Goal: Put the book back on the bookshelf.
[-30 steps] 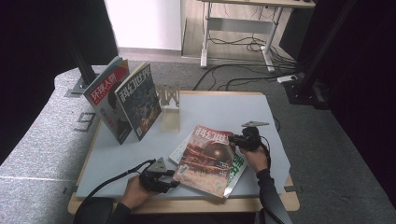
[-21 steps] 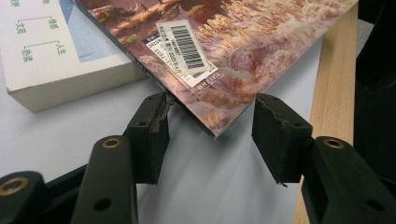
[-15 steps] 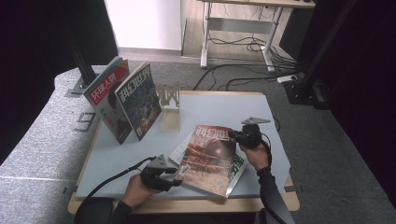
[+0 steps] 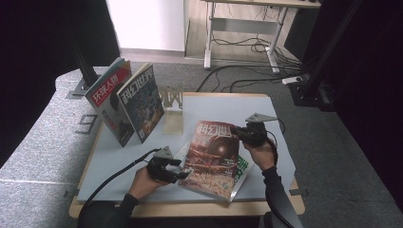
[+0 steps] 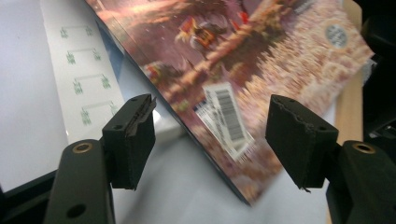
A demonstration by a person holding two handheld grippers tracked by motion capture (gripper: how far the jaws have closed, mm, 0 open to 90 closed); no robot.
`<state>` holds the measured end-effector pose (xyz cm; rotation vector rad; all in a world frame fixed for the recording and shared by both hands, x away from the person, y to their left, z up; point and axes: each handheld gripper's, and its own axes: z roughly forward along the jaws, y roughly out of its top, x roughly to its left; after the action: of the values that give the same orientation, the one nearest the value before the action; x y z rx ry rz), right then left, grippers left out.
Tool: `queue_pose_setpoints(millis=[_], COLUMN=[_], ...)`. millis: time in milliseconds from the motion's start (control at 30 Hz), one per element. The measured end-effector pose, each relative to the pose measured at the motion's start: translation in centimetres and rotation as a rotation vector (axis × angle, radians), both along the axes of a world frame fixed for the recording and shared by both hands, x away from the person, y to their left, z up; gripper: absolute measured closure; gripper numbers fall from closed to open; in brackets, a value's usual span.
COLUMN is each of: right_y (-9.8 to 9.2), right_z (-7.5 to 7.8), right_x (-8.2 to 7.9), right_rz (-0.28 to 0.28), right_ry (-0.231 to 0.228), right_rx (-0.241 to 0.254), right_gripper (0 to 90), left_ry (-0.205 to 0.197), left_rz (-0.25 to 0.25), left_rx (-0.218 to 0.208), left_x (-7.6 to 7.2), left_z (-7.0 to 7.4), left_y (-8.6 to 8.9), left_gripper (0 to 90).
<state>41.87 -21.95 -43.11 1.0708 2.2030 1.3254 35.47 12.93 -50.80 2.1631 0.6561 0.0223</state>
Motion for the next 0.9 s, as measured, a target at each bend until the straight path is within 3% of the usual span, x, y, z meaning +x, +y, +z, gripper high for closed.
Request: queue_pose_setpoints(millis=[433,733,900], right_y=[0.2,0.2,0.2], right_z=[1.4,1.9,2.1], right_x=[-0.7,-1.1,-1.3], right_rz=[0.033,0.053,0.064], right_ry=[-0.028,-0.041,-0.050], right_rx=[0.016,0.034,0.041], right_gripper=[82.9,82.9,82.8], left_ry=[0.006,0.044,0.061], left_rz=[0.002,-0.034,-0.051], left_rx=[0.011,-0.019,0.018], left_x=[2.6,4.0,4.2], left_z=[-0.3,-0.5,-0.1], left_y=[-1.3,-2.5,-2.6], left_gripper=[30.0,29.1,32.8])
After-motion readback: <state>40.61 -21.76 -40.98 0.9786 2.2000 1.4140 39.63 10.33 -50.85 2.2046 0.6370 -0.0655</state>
